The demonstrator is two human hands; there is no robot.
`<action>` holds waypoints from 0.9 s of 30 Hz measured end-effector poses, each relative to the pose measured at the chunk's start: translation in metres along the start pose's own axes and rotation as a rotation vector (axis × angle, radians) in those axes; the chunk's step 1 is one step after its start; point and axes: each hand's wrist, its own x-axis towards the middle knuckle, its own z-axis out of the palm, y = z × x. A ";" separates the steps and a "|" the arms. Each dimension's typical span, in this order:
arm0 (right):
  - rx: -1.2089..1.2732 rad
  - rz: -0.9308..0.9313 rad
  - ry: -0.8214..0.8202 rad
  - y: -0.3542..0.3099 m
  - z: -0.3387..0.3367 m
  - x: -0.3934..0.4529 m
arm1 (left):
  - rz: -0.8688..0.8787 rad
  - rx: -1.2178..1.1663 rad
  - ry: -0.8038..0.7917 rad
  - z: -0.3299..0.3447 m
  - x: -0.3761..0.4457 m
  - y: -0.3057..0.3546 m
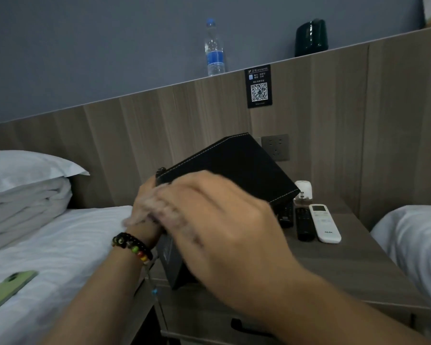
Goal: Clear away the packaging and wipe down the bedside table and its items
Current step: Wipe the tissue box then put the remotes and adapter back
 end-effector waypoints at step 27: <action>1.140 1.340 0.463 0.094 -0.049 -0.064 | -0.119 -0.155 -0.251 -0.010 -0.038 0.015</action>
